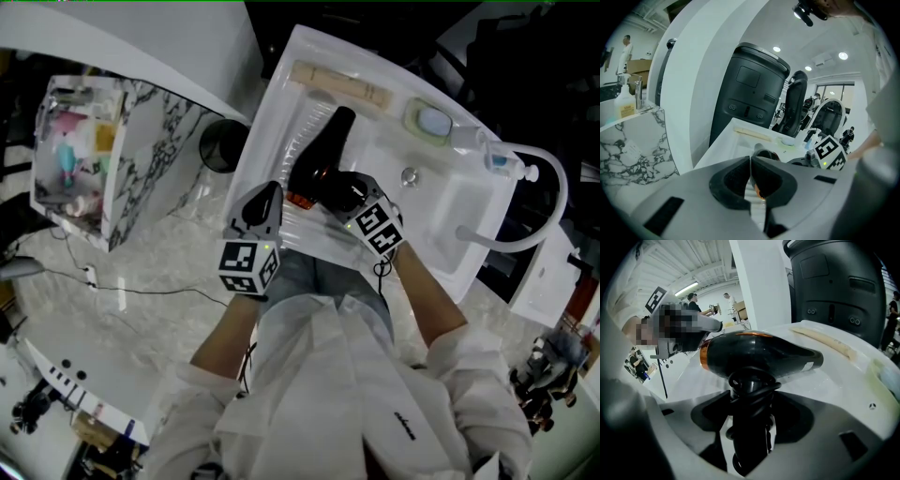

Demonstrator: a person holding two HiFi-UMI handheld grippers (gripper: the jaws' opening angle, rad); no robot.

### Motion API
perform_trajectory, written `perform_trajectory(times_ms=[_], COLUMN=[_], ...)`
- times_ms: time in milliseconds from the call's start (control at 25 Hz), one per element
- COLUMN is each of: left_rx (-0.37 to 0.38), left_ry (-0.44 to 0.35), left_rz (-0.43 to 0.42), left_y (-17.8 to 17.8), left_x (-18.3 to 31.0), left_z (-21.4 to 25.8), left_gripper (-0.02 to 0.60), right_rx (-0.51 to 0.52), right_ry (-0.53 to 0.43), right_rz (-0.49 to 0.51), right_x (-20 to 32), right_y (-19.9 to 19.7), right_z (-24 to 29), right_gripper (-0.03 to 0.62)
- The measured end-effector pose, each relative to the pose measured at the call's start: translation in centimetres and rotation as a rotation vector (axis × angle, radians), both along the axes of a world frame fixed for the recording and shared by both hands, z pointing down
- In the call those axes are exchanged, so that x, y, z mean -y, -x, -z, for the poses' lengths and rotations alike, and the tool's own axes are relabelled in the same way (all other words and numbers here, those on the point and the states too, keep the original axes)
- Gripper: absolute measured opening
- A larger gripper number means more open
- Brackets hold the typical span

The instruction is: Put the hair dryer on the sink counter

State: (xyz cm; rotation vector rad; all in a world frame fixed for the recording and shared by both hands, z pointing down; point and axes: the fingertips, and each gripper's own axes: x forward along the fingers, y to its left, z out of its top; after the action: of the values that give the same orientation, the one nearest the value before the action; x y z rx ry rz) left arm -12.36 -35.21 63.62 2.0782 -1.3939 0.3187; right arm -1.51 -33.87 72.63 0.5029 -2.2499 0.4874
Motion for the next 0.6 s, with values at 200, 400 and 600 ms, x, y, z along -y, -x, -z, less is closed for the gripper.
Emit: perform_trajectory(times_ms=[200, 400, 600], left_rx=[-0.002, -0.005, -0.004], left_ry=[-0.008, -0.011, -0.021], left_rz=[0.002, 0.000, -0.003], left_y=[-0.2, -0.3, -0.4], left_x=[-0.2, -0.2, -0.2], left_z=[0.3, 0.7, 1.4], left_gripper=[0.034, 0.034, 0.034], right_rx=[0.032, 0.032, 0.024], right_ry=[0.024, 0.015, 0.003], right_rz=[-0.014, -0.019, -0.065], right_x=[-0.2, -0.3, 0.0], right_y=[0.1, 0.2, -0.9], right_z=[0.3, 0.8, 1.4], right_gripper=[0.320, 0.375, 0.402])
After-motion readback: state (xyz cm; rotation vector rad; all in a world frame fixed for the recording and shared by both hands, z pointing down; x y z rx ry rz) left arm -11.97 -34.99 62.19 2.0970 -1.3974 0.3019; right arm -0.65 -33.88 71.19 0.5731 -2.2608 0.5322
